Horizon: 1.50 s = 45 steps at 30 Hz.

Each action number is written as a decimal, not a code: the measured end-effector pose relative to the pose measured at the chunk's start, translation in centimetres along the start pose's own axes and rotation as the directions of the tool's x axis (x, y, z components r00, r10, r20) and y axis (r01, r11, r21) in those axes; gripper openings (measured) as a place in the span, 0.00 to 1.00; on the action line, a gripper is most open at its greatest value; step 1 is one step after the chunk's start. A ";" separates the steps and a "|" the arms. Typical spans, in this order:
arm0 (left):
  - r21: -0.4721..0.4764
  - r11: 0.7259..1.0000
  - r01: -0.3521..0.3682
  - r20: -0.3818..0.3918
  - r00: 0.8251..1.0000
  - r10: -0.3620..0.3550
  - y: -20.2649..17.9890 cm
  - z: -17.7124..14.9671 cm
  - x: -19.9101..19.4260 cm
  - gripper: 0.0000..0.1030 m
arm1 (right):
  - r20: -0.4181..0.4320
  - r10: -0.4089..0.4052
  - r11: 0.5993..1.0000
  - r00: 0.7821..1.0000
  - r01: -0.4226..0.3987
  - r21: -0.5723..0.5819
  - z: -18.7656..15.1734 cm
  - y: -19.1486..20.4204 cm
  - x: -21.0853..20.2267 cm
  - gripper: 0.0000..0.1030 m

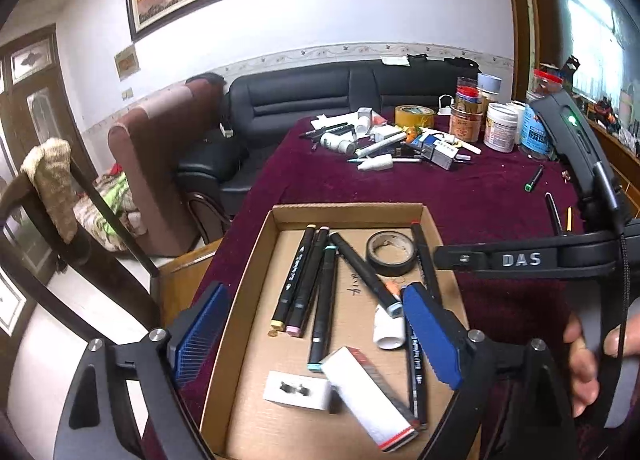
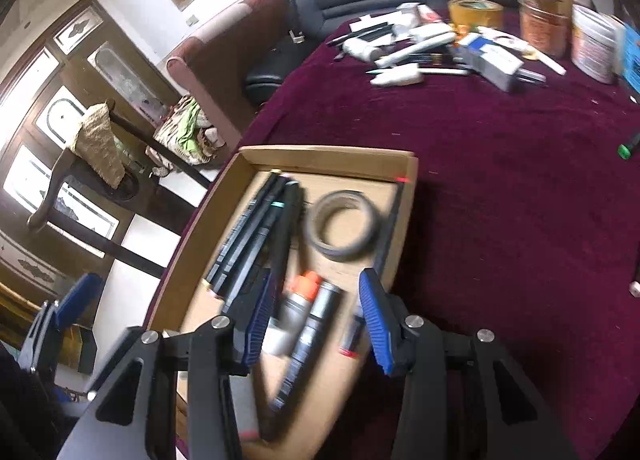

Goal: Organize rigid objects
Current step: 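Open both tools to drop the black markers into the box, then move both tools back over the remaining black markers on the table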

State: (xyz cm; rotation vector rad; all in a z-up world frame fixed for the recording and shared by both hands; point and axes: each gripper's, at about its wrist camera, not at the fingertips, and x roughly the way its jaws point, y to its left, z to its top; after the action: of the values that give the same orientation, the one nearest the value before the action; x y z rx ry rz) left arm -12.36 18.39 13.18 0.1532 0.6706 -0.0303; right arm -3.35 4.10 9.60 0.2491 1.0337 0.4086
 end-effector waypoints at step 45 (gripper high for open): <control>0.110 0.881 0.461 -0.297 0.861 -0.413 -29.6 8.1 13.2 0.90 | 0.163 -0.284 0.847 0.945 0.167 0.506 -5.5 -35.1 -19.3 0.47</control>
State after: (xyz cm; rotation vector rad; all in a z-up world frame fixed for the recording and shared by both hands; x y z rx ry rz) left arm 0.66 -11.78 7.37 0.1752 0.9630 -0.5215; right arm -9.33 -35.87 8.30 0.6065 0.9065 -0.1078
